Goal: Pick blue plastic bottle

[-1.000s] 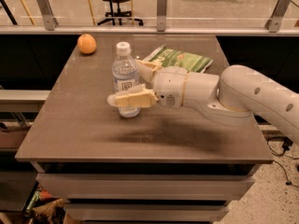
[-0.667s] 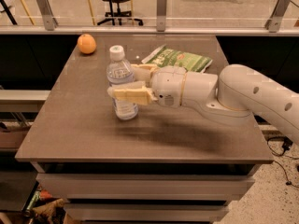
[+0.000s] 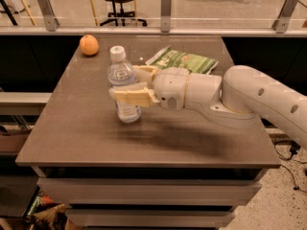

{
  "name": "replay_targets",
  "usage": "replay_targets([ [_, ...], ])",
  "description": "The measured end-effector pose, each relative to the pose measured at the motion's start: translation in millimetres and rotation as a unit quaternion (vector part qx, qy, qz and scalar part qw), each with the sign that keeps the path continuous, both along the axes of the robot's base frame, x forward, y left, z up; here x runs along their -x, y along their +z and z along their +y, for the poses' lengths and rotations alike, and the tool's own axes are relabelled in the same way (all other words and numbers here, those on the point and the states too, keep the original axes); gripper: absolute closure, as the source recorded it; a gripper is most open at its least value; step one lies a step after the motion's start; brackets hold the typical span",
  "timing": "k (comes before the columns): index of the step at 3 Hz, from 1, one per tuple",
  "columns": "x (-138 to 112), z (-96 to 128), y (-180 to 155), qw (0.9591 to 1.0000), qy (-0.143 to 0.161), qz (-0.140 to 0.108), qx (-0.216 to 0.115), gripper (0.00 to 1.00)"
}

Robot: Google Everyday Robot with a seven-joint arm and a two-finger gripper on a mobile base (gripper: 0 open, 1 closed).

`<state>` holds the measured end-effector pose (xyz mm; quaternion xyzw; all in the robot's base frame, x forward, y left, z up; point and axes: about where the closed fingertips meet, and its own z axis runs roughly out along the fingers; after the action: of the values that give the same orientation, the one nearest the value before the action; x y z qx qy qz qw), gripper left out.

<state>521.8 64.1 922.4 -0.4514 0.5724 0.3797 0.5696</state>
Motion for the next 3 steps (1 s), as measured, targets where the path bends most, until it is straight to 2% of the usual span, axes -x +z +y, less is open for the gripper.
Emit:
replay_targets([
  [1,1,2,1,1.0000,0.002,-0.001,0.000,1.00],
  [2,-2,-3,11,0.9999,-0.001,-0.011,0.003,1.00],
  [3,-11,-19,29,0.9994,-0.005,-0.033,0.010,1.00],
])
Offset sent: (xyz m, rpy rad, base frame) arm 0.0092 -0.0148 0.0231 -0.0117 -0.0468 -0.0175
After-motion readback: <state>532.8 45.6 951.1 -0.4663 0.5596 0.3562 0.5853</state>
